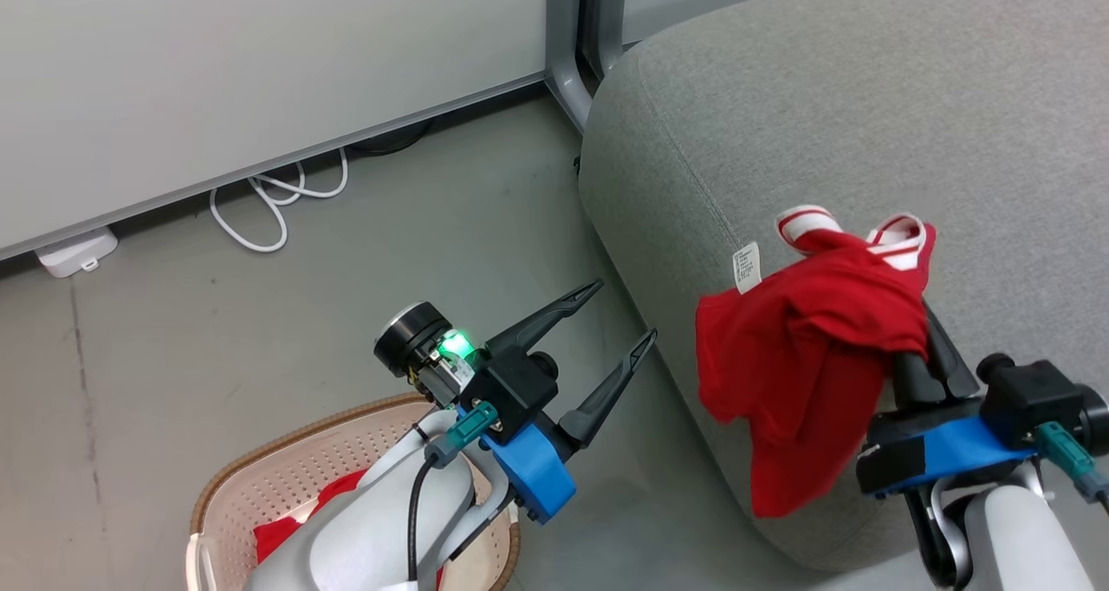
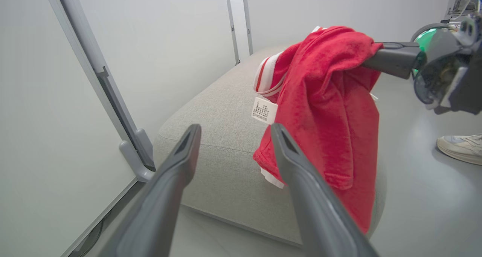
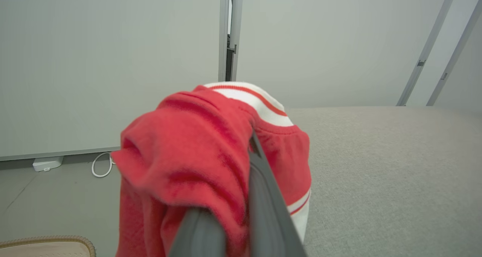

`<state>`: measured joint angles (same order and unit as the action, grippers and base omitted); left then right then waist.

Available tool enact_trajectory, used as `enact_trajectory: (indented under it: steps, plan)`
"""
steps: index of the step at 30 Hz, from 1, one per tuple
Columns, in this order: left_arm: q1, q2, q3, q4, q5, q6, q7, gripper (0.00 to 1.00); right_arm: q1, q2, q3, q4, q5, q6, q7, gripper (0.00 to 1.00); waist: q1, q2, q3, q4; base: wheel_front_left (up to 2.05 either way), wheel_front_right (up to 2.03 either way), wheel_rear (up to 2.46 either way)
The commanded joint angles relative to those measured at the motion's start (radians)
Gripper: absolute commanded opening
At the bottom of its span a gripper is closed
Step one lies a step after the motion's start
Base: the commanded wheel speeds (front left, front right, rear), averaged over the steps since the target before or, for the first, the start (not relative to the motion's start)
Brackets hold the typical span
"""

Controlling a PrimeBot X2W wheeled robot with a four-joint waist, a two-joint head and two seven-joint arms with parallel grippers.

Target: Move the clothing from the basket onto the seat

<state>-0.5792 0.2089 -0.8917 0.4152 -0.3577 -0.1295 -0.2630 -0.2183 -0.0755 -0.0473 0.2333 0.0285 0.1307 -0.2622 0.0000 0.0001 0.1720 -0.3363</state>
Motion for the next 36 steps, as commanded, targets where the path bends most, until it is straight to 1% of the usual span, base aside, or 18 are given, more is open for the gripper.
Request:
enact_trajectory:
  steps: [1,6,11,13,17,20,23,26,30,36]
  plan:
    - [0.003,0.005,0.005,-0.005,0.006,-0.001,-0.003,1.00,-0.021,0.001,-0.002,-0.014,-0.005,0.000,-0.004,0.00,0.0000,-0.0001,0.006,0.005,0.00,0.00,0.00]
    - [-0.030,0.017,0.012,-0.019,0.018,-0.001,-0.003,1.00,-0.108,-0.015,-0.013,-0.033,-0.010,0.000,-0.004,0.00,0.0000,-0.0001,0.049,0.023,0.00,0.00,0.00]
    - [-0.073,0.041,0.012,-0.036,0.032,-0.001,-0.003,1.00,-0.272,-0.049,-0.067,-0.050,-0.009,0.000,-0.004,0.00,0.0000,-0.0001,0.134,0.047,0.00,0.00,0.00]
    - [-0.097,0.053,0.007,-0.045,0.037,-0.002,-0.003,1.00,-0.347,-0.068,-0.104,-0.062,-0.013,0.000,-0.004,0.00,0.0000,-0.0001,0.181,0.059,0.00,0.00,0.00]
    - [-0.159,0.078,-0.012,-0.060,0.047,-0.002,-0.003,1.00,-0.493,-0.125,-0.202,-0.070,-0.013,0.000,-0.004,0.00,0.0000,-0.0001,0.285,0.090,0.00,0.00,0.00]
    - [-0.203,0.096,-0.019,-0.071,0.052,-0.002,-0.002,1.00,-0.580,-0.164,-0.282,-0.073,-0.020,0.000,-0.004,0.00,0.0000,-0.0001,0.352,0.109,0.00,0.00,0.00]
    - [-0.240,0.112,-0.026,-0.085,0.051,-0.002,-0.002,1.00,-0.634,-0.195,-0.346,-0.064,-0.035,0.000,-0.004,0.00,0.0000,-0.0001,0.408,0.119,0.00,0.00,0.00]
    - [-0.271,0.132,-0.029,-0.095,0.056,-0.002,0.000,1.00,-0.671,-0.209,-0.409,-0.024,-0.035,0.000,-0.004,0.00,0.0000,-0.0001,0.457,0.122,0.00,0.00,0.00]
    - [-0.302,0.149,-0.036,-0.111,0.058,-0.002,0.004,1.00,-0.674,-0.223,-0.456,0.085,-0.054,0.000,-0.004,0.00,0.0000,-0.0001,0.508,0.126,0.00,0.00,0.00]
    - [-0.320,0.157,-0.048,-0.123,0.061,-0.002,0.009,1.00,-0.645,-0.205,-0.506,0.261,-0.089,0.000,-0.004,0.00,0.0000,-0.0001,0.544,0.126,0.00,0.00,0.00]
